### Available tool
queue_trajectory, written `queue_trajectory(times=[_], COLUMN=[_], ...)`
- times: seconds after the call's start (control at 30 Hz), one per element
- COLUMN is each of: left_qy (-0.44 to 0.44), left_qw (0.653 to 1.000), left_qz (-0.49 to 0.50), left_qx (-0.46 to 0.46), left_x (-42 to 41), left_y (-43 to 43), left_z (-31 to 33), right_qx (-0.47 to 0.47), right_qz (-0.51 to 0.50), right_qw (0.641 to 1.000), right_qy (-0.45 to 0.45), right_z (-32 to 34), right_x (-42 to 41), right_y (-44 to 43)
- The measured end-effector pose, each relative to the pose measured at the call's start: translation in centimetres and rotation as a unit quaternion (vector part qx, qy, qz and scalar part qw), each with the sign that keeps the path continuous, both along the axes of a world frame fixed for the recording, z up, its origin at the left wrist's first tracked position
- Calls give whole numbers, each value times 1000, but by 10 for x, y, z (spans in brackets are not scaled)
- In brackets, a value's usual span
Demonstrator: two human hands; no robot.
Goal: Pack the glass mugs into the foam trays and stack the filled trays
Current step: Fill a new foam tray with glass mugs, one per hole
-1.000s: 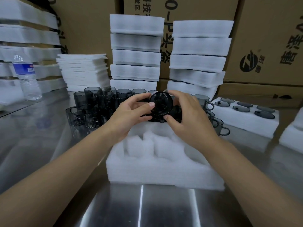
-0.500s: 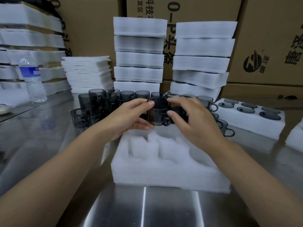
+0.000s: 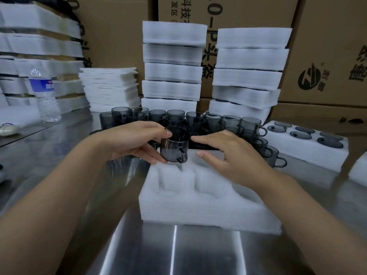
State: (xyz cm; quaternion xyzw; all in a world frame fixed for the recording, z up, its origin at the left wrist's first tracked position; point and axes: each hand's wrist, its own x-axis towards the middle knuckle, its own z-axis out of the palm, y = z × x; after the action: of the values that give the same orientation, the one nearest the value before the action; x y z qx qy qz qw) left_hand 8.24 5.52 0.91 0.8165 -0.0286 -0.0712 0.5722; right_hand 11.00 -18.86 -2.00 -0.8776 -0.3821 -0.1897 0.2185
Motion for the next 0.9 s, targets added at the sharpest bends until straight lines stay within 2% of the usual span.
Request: queue_trajectory(times=[0.2,0.47,0.7,0.9], left_qy=[-3,-88,-83,-126], left_qw=[998,975,978,977], left_qz=[-13,-4,-67,-71], left_qx=[65,202,178,155], left_x=[-6,-8,-6,-2], left_y=[1,10,14,12], left_z=[7,8,3,1], right_qx=[-19,-48,-57,-55], right_qz=[-1,0,4,5], right_qw=[1000,998,997,997], right_qy=[14,40,51,54], right_z=[-3,-2,-2,-2], right_x=[4,2,2,2], right_y=[-1,0,-1,0])
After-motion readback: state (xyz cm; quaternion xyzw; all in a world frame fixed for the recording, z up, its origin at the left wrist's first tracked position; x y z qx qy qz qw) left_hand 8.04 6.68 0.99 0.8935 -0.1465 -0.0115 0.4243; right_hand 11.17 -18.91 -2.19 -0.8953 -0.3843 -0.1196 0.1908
